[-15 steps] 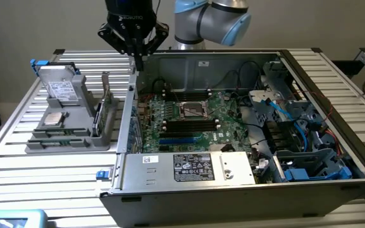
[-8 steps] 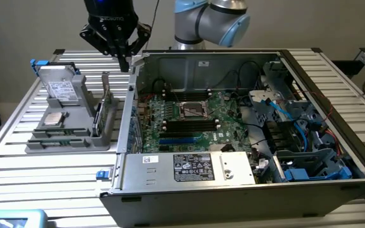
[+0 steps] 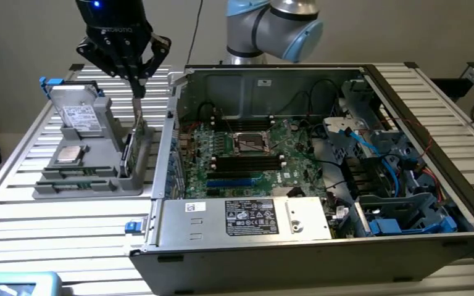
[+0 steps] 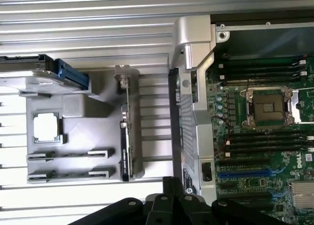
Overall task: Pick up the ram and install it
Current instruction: 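Reach for the ram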
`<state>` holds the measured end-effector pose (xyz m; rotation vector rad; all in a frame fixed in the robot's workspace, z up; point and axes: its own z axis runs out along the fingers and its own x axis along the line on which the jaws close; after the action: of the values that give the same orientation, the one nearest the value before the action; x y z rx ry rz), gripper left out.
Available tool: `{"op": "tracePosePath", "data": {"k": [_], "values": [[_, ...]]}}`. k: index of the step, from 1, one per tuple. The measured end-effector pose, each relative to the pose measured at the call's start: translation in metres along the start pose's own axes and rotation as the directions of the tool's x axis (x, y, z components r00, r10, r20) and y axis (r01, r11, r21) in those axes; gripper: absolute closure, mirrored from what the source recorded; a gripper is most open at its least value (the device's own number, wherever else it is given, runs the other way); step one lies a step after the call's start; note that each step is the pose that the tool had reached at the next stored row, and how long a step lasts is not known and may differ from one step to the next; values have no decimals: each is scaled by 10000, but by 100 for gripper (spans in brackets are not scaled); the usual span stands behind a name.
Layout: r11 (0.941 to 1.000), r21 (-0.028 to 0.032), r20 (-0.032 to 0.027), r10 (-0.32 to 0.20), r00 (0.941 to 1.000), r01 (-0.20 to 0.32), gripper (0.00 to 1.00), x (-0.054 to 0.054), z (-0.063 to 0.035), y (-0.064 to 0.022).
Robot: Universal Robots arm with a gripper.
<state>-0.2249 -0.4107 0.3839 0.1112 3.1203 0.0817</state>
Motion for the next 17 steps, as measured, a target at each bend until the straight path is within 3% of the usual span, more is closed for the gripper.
{"op": "tracePosePath", "data": {"k": [7,17], "values": [[10000,2,-32,2,10000,-2,89,261,117,-98],[10000,12,-32,2,10000,-2,89,713,236,-148]]}}
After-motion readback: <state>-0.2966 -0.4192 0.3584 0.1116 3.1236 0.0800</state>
